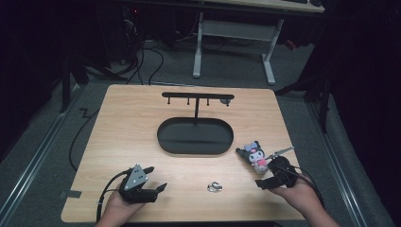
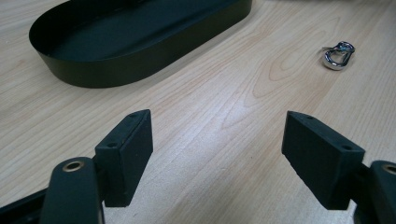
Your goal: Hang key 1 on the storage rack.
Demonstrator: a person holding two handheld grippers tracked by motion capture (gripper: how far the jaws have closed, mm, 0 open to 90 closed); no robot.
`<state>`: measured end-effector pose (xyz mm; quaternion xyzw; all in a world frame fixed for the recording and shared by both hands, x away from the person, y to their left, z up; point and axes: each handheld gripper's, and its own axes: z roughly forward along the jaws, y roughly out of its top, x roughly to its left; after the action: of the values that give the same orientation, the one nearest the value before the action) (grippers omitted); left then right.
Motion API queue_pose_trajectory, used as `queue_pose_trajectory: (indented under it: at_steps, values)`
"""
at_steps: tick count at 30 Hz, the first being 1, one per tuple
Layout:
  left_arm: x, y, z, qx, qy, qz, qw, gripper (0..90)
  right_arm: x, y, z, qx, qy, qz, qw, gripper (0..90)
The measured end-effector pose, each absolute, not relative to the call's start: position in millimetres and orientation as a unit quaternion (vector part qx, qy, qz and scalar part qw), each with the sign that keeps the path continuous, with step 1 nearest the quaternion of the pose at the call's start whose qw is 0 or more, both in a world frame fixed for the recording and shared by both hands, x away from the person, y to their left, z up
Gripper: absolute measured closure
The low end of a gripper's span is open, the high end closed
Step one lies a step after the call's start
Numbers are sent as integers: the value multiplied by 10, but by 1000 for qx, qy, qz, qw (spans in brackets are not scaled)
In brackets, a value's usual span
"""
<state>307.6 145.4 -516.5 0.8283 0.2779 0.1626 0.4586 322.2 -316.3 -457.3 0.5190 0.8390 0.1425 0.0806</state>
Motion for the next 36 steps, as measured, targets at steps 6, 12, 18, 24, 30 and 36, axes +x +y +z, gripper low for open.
queue_pose_trajectory:
  at_steps: [6,12,18,24,30,36]
  values:
    - [3072,1451,-5162,828,275,163,460,254,3371,-3187,-4539,522,839,124,88,193]
    - [3087,1454,-5164,830,274,164,457,252,3539,-3212,-4569,527,838,115,83,176]
    - [3086,1455,-5161,830,274,164,457,252,3662,-3190,-4644,524,841,110,75,165]
    - [3080,1454,-5160,831,272,165,457,251,3783,-3119,-4771,522,846,94,58,201]
    - [3079,1457,-5158,831,270,166,457,250,3869,-3139,-4824,533,840,88,46,306]
    - [3077,1457,-5157,832,266,164,459,249,3900,-3179,-4847,551,829,91,32,415]
